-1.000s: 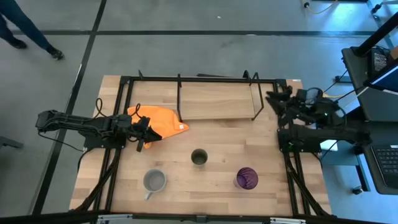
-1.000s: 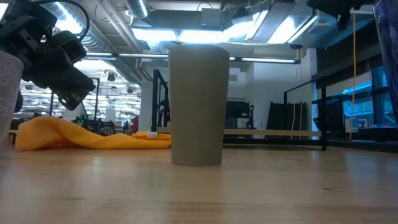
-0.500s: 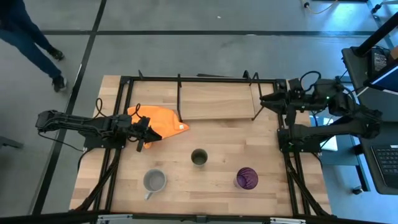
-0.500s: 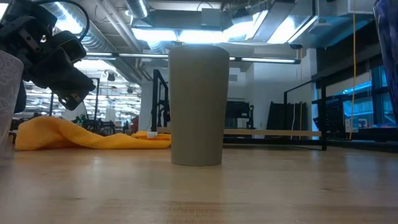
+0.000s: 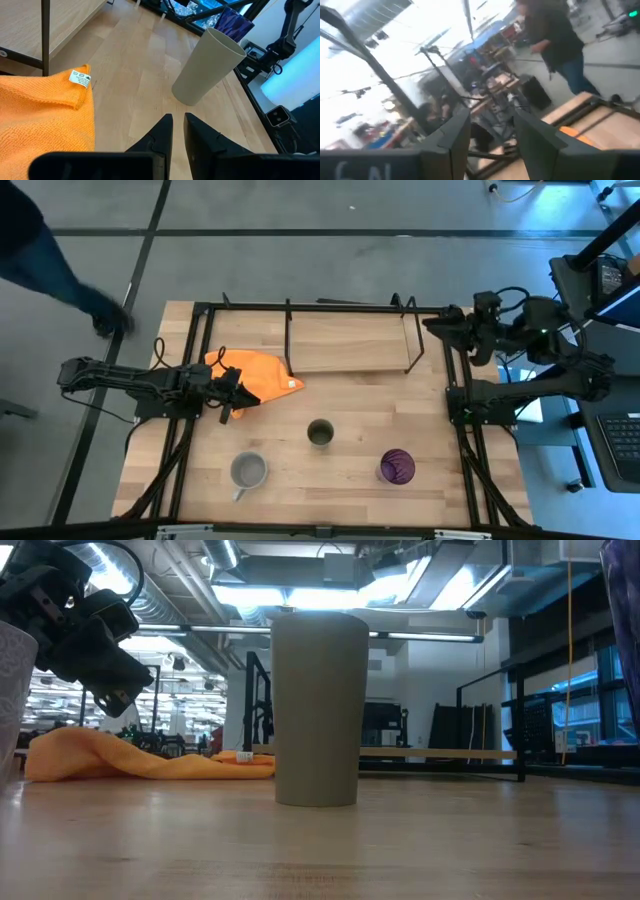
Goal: Stack small to large cups/mugs on shelf
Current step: Put the violet cup on the shelf
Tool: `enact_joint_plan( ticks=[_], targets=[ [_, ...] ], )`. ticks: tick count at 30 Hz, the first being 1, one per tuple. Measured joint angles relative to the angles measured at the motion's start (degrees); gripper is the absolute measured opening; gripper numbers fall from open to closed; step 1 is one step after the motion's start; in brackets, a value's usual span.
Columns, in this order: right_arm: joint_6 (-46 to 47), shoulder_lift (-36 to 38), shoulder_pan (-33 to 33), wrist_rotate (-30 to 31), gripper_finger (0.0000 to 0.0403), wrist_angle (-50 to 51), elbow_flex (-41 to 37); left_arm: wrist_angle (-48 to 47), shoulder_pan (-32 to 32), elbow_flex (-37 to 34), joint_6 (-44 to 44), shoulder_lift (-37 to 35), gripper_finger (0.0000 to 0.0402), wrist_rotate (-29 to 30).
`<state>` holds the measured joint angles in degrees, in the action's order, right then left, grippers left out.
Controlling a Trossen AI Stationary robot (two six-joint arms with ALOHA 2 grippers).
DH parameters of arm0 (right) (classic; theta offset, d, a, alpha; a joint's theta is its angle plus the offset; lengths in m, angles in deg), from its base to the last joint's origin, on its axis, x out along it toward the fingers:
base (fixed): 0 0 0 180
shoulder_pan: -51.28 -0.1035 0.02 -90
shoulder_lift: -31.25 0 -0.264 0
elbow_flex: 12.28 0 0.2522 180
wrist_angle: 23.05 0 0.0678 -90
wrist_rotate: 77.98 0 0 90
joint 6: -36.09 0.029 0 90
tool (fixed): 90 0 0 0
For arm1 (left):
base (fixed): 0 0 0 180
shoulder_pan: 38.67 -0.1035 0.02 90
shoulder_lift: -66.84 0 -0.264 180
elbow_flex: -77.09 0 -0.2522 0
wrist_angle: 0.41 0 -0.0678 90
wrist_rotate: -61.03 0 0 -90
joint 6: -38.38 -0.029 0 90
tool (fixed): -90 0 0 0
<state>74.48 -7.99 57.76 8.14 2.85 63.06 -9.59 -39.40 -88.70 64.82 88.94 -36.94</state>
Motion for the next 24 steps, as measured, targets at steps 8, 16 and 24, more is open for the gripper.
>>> enact_joint_plan(
  ticks=[8,16,24],
  targets=[
    [7.8,-4.4,0.0,-10.4,0.0154,-11.7,0.0,0.0,0.0,0.0,0.0,0.0,0.0041,0.0],
    [-2.4,-10.9,-2.2,-17.7,0.0154,16.2,5.1,0.0,0.0,0.0,0.0,0.0,0.0041,0.0],
    [-8.6,-14.2,-11.4,-1.5,0.0154,51.6,15.4,0.0,0.0,0.0,0.0,0.0,0.0041,0.0]
  ],
)
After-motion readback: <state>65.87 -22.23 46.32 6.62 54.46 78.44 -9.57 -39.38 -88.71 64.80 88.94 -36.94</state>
